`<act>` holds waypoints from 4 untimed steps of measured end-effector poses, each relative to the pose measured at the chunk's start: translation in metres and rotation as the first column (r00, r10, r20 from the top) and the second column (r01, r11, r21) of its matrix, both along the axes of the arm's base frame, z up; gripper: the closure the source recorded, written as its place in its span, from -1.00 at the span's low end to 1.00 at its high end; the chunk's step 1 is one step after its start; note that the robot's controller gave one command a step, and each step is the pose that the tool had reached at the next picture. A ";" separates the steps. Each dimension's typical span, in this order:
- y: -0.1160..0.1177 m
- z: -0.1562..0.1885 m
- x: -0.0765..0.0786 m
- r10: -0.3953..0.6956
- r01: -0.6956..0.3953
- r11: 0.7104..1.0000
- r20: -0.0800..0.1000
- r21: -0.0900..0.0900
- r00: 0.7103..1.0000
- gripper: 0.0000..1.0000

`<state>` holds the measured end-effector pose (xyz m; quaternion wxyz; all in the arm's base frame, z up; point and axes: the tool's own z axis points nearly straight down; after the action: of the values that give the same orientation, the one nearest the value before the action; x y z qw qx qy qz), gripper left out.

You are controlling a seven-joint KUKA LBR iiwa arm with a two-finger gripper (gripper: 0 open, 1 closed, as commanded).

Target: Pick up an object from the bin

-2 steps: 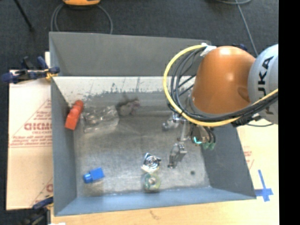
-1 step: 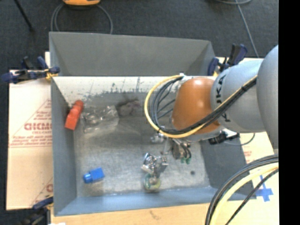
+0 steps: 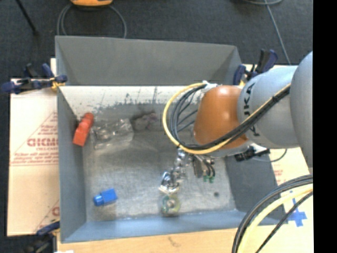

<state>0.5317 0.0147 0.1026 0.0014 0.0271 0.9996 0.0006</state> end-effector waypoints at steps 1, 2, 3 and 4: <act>0.022 -0.028 0.105 0.377 -0.378 0.926 -0.004 -0.002 0.926 1.00; 0.041 0.117 0.081 0.597 -0.597 0.802 0.007 -0.007 0.802 1.00; 0.041 0.112 0.080 0.594 -0.594 0.805 0.002 -0.002 0.805 -1.00; 0.008 0.026 0.017 0.692 -0.692 0.722 -0.008 0.004 0.722 -1.00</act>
Offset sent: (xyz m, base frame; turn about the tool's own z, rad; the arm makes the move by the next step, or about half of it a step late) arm 0.1028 0.0226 -0.0326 -0.3875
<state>0.5482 0.0231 0.1284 -0.0032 -0.3477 0.9376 0.0013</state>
